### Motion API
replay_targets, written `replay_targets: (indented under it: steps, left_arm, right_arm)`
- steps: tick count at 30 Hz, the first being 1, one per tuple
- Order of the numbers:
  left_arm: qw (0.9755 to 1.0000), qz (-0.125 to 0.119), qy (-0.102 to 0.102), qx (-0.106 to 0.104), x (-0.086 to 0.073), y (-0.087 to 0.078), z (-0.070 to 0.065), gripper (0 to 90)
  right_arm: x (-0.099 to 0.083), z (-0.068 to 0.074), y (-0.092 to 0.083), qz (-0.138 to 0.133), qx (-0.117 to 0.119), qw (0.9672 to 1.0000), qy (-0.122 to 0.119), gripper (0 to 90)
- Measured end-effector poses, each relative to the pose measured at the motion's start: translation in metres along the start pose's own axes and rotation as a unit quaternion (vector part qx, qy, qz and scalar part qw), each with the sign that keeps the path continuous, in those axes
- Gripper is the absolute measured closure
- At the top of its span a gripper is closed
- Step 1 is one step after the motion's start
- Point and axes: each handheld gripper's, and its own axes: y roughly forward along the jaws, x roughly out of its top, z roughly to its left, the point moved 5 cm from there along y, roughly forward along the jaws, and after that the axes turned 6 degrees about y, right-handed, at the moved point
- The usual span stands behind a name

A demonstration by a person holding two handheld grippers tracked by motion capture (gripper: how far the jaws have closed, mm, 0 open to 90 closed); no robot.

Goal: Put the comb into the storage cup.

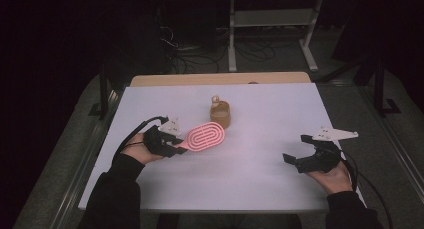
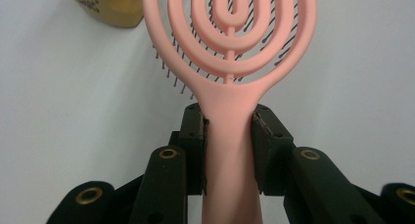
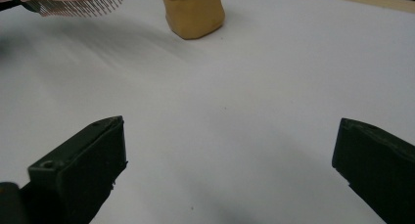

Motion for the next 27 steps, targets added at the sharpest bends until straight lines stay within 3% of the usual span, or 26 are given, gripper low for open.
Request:
replay_targets:
  steps: [9, 17, 27]
  left_arm:
    - [0.9998, -0.016, 0.003, 0.011, 0.016, -0.012, 0.005, 70.2]
    - [0.9991, -0.035, 0.009, 0.021, 0.027, -0.019, 0.010, 70.2]
    - [0.9981, -0.048, 0.010, 0.036, 0.034, -0.022, 0.012, 70.2]
  right_arm:
    - [0.020, 0.006, 0.001, 0.022, 0.017, 0.9996, -0.011, 0.0]
    - [0.040, 0.013, -0.001, 0.020, 0.023, 0.9991, -0.028, 0.0]
    - [0.055, 0.019, 0.008, 0.043, 0.025, 0.9977, -0.045, 0.0]
